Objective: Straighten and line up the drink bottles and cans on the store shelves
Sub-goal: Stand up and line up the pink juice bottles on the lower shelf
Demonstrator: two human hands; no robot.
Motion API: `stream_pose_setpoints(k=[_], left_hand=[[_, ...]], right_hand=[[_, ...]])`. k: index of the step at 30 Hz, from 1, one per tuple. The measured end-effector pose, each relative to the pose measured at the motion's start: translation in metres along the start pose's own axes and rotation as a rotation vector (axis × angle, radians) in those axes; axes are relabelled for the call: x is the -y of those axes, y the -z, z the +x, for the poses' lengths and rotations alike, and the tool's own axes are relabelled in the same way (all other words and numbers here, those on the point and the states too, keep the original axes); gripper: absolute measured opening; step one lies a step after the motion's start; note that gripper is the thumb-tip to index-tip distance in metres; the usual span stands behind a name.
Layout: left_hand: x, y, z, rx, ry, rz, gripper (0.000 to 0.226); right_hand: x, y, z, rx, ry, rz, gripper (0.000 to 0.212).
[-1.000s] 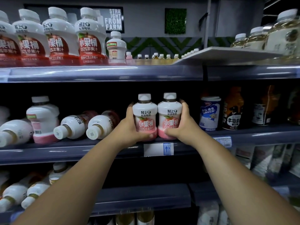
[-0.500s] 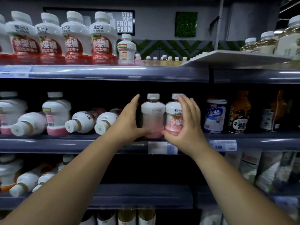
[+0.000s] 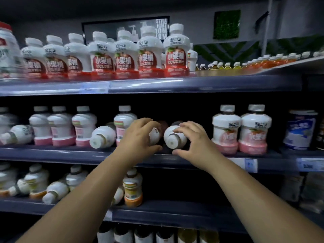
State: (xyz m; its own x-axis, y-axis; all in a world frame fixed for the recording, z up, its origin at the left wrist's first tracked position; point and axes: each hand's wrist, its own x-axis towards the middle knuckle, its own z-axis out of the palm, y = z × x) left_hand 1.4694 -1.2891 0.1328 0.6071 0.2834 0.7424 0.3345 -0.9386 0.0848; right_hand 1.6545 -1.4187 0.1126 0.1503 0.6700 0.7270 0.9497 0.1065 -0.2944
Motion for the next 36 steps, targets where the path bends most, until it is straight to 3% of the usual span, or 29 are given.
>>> stream_pose_setpoints(k=[11,16,19,23,28,32,36], left_hand=[[0.037,-0.012,-0.008,-0.047,-0.085,-0.089,0.056],[0.014,-0.018,0.01,-0.034,-0.115,-0.31,0.063],[-0.007,-0.024,0.02,0.027,-0.063,-0.538,0.075],[-0.025,-0.043,0.029,0.089,0.087,-0.756,0.094],[-0.026,-0.06,0.034,0.193,0.239,-0.705,0.131],[-0.038,-0.07,0.043,0.179,0.281,-0.623,0.124],[-0.047,-0.078,0.051,0.158,0.343,-0.552,0.114]], right_hand=[[0.015,-0.024,0.011,-0.127,-0.089,-0.023,0.044],[0.027,0.004,0.036,-0.366,-0.145,0.103,0.036],[0.032,0.014,0.048,-0.394,-0.24,0.119,0.029],[0.031,0.015,0.045,-0.282,-0.277,0.171,0.039],[0.011,0.021,0.016,-0.093,-0.251,0.157,0.084],[-0.003,0.03,-0.006,-0.158,-0.12,0.073,0.081],[-0.014,0.04,-0.023,-0.345,0.009,-0.15,0.068]])
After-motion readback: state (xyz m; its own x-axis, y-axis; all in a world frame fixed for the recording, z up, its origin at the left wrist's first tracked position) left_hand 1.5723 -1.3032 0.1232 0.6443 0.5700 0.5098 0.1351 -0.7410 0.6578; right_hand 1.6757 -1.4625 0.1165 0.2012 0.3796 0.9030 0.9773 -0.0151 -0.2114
